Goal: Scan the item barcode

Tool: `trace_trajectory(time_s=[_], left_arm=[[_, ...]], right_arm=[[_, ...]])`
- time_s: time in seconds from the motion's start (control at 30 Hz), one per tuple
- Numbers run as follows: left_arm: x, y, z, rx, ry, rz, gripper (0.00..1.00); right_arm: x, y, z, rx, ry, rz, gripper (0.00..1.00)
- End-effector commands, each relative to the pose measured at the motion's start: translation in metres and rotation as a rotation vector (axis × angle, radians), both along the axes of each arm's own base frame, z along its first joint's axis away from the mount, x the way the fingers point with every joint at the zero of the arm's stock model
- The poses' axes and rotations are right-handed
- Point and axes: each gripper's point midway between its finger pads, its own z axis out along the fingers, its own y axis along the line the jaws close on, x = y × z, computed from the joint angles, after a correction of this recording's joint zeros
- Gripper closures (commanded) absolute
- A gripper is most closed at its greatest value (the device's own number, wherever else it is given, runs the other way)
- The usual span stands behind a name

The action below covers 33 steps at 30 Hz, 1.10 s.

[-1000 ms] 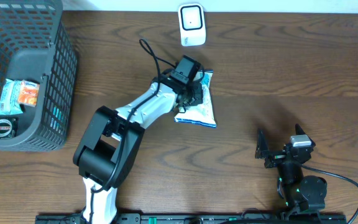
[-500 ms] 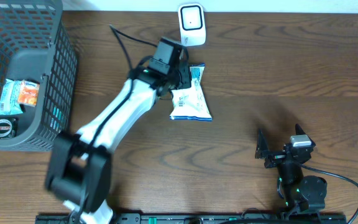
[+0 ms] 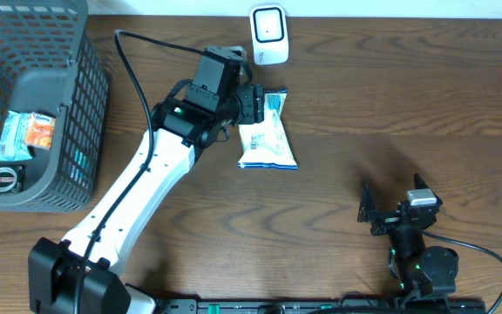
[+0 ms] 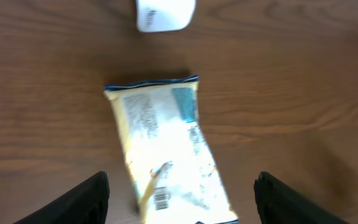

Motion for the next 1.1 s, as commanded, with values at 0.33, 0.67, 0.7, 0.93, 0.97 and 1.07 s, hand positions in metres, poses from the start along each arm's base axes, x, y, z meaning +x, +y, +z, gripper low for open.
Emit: trace_trajectory(time_s=[0.33, 0.67, 0.7, 0.93, 0.97, 1.07], left_arm=[[-0.008, 0.013, -0.018, 0.093, 0.039, -0.005, 0.25], [-0.017, 0.017, -0.035, 0.169, 0.082, -0.077, 0.18], [-0.016, 0.017, -0.034, 0.172, 0.075, -0.083, 0.18], [-0.014, 0.015, -0.012, 0.162, 0.018, -0.096, 0.16], [-0.014, 0.016, -0.011, 0.161, 0.015, -0.096, 0.16], [-0.015, 0.016, -0.010, 0.160, 0.014, -0.096, 0.16]], right_arm=[[0.000, 0.001, 0.000, 0.006, 0.000, 0.005, 0.01], [0.000, 0.001, -0.001, 0.006, 0.001, 0.005, 0.01], [0.000, 0.001, -0.001, 0.006, 0.001, 0.005, 0.01], [0.000, 0.001, -0.001, 0.006, 0.001, 0.005, 0.01], [0.000, 0.001, -0.001, 0.006, 0.001, 0.005, 0.01], [0.000, 0.001, -0.001, 0.006, 0.001, 0.005, 0.01]])
